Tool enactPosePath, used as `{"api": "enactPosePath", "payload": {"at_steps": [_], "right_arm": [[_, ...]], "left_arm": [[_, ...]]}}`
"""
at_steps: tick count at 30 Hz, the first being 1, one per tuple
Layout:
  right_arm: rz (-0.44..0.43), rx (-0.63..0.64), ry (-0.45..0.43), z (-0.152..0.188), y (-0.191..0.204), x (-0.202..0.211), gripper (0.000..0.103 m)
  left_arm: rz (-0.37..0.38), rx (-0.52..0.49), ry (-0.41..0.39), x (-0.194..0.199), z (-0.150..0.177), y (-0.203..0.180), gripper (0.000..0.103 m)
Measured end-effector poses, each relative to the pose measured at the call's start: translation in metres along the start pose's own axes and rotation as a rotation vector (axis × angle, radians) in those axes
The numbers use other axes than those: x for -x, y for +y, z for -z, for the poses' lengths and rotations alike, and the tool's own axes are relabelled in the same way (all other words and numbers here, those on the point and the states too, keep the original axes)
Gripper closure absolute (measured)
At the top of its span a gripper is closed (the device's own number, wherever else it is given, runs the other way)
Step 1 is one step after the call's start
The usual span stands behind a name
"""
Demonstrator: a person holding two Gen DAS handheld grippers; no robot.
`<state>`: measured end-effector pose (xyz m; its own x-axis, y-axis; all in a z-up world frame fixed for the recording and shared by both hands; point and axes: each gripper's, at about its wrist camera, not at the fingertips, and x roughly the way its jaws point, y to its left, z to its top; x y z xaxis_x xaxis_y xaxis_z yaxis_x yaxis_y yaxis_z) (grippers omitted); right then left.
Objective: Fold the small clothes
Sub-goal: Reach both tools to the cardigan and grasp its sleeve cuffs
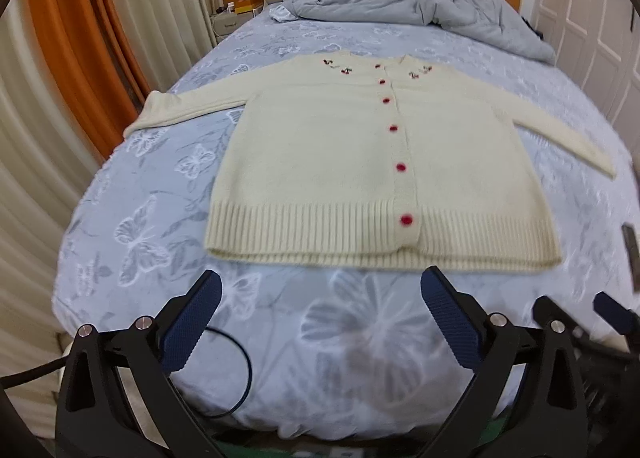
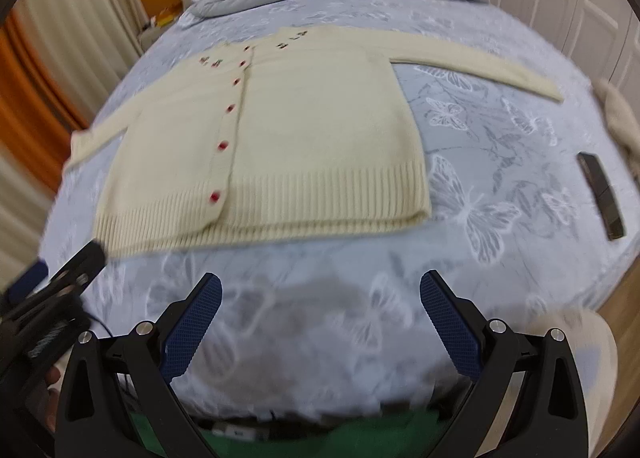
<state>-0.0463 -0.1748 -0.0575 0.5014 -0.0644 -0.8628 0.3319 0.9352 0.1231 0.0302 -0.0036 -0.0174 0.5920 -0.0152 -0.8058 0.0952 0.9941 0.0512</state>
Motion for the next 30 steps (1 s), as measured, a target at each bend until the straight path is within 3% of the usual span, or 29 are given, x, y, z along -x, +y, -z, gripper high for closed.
{"api": "enactPosePath", "payload": {"at_steps": [2,8,14,20,24,27,29,30], "right_arm": [[0.015,-0.033,-0.006,-0.024,-0.026,-0.011,0.005],[0.107,-0.197,-0.055,-0.134,-0.153,-0.065,0.005],[0.099,-0.487,-0.073,-0.229,-0.286,-0.135,0.007],[0.118,-0.681,-0.101,-0.268,-0.354,-0.178,0.009],[0.133,-0.750,-0.112,-0.279,-0.376,-0.199,0.035],[0.178,-0.699,-0.122,-0.295,-0.372,-0.204,0.094],[0.146,-0.679,-0.196,-0.305,-0.360,-0.188,0.094],[0.085,-0.631,-0.274,-0.318,-0.342,-0.171,0.095]], "left_arm": [[0.023,0.023,-0.012,-0.006,-0.011,0.002,0.005],[0.053,0.078,-0.020,-0.037,-0.041,0.003,0.005],[0.030,0.127,0.014,-0.073,-0.065,-0.001,0.005],[0.012,0.124,0.036,-0.096,-0.078,-0.003,0.005],[0.006,0.116,0.042,-0.109,-0.085,-0.002,0.005],[0.001,0.120,0.043,-0.118,-0.090,0.000,0.005],[0.005,0.132,0.042,-0.122,-0.094,0.005,0.005],[0.007,0.140,0.040,-0.124,-0.096,0.007,0.005]]}}
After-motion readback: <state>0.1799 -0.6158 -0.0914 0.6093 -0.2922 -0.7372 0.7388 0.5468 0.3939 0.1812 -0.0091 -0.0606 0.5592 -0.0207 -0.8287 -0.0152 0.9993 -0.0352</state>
